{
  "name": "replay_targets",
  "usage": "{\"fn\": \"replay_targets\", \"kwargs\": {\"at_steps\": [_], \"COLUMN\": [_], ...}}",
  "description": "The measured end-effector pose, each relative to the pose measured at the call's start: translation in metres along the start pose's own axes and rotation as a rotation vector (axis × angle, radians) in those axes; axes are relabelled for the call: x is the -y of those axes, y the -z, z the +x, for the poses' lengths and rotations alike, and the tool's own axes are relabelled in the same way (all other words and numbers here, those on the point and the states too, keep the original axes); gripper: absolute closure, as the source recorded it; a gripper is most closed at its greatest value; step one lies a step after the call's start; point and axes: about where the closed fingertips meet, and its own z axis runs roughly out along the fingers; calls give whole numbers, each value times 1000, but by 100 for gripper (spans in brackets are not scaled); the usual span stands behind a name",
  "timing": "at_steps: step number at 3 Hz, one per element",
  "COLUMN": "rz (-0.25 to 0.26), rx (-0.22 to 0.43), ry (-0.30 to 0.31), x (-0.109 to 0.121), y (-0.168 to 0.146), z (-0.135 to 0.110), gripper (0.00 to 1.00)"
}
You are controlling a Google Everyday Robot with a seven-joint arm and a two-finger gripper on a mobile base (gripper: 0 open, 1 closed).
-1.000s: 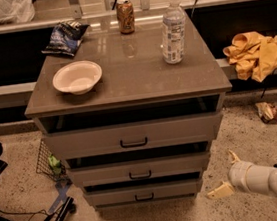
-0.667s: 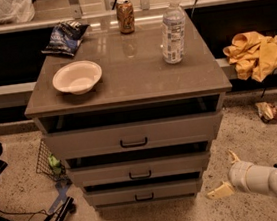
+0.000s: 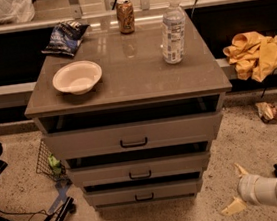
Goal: Open bottom drawer
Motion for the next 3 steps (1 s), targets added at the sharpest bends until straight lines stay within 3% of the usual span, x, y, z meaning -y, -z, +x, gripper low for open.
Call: {"fn": "replay_targets", "kwargs": {"at_steps": [1,2,3], "rz": [12,-9,-29], "rx": [-57,-56,-42], "ry": [92,164,191], "x": [-9,-19,-31], "y": [-14,-48,-61], "z": [26,35,35], "gripper": [0,0,0]}}
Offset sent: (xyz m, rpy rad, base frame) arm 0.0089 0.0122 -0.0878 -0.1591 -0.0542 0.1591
